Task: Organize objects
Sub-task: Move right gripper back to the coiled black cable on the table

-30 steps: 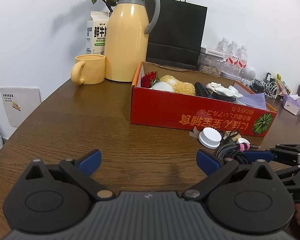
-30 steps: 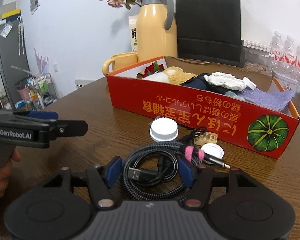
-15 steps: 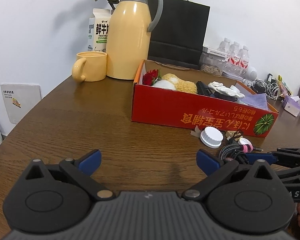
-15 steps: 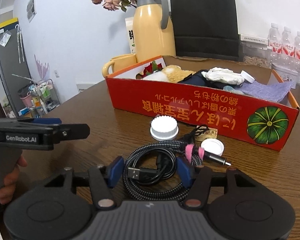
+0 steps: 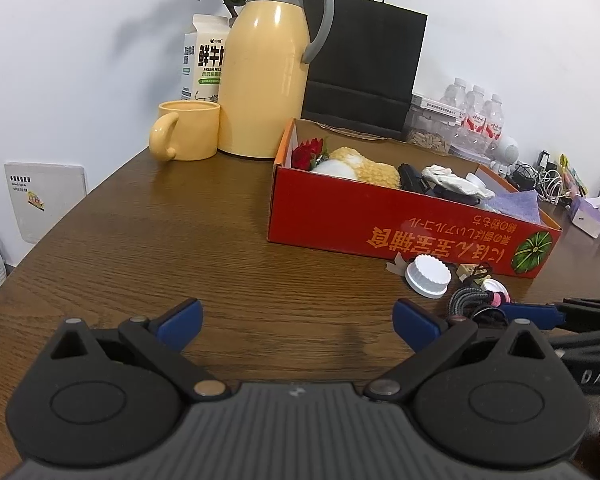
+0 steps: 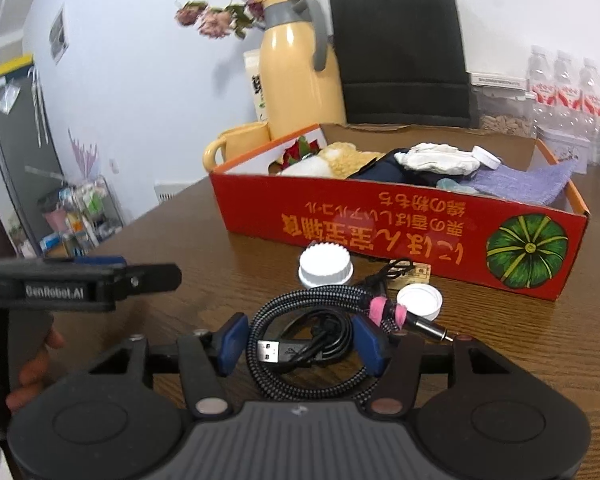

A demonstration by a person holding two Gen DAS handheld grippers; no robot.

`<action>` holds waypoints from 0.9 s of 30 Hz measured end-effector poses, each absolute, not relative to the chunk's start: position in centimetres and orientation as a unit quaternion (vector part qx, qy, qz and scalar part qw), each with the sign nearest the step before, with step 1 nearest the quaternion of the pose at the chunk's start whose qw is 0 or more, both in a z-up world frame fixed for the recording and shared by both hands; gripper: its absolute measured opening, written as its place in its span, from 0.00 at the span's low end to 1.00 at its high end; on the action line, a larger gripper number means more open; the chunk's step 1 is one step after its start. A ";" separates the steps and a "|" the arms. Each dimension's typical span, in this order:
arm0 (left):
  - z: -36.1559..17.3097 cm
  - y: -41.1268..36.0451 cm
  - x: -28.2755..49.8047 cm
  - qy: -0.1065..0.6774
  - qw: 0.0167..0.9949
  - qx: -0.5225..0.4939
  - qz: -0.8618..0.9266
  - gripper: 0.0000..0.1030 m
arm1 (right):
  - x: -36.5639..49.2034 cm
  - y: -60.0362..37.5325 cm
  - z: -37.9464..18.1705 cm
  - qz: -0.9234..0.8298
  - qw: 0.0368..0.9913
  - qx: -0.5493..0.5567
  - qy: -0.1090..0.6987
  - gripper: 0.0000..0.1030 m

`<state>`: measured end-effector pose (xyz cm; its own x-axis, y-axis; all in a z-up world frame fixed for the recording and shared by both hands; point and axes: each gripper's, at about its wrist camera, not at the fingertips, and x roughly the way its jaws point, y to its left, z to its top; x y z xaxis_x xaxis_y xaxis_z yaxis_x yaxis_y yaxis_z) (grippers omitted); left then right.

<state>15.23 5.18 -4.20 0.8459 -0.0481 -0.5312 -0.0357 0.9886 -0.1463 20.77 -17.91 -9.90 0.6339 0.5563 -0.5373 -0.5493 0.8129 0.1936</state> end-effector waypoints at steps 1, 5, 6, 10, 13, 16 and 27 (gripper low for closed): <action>-4.2 5.2 15.2 0.278 0.958 -0.075 -0.004 1.00 | 20.8 -18.1 -9.9 0.304 0.904 0.012 0.299 0.56; -4.2 5.2 15.2 0.277 0.958 -0.076 -0.003 1.00 | 21.0 -18.1 -9.9 0.301 0.905 0.019 0.300 0.55; -4.2 5.2 15.2 0.277 0.958 -0.077 -0.004 1.00 | 20.9 -18.0 -9.9 0.301 0.905 0.017 0.300 0.55; -4.2 5.3 15.2 0.279 0.957 -0.078 -0.004 1.00 | 20.8 -18.1 -9.8 0.301 0.907 0.020 0.295 0.55; -4.2 5.3 15.2 0.279 0.957 -0.078 -0.004 1.00 | 20.8 -18.1 -9.8 0.299 0.908 0.020 0.294 0.56; -4.3 5.4 15.1 0.277 0.958 -0.078 -0.004 1.00 | 20.9 -18.3 -9.8 0.289 0.910 0.023 0.295 0.55; -4.3 5.2 15.1 0.277 0.958 -0.076 -0.009 1.00 | 21.1 -17.5 -10.5 0.291 0.904 0.005 0.314 0.39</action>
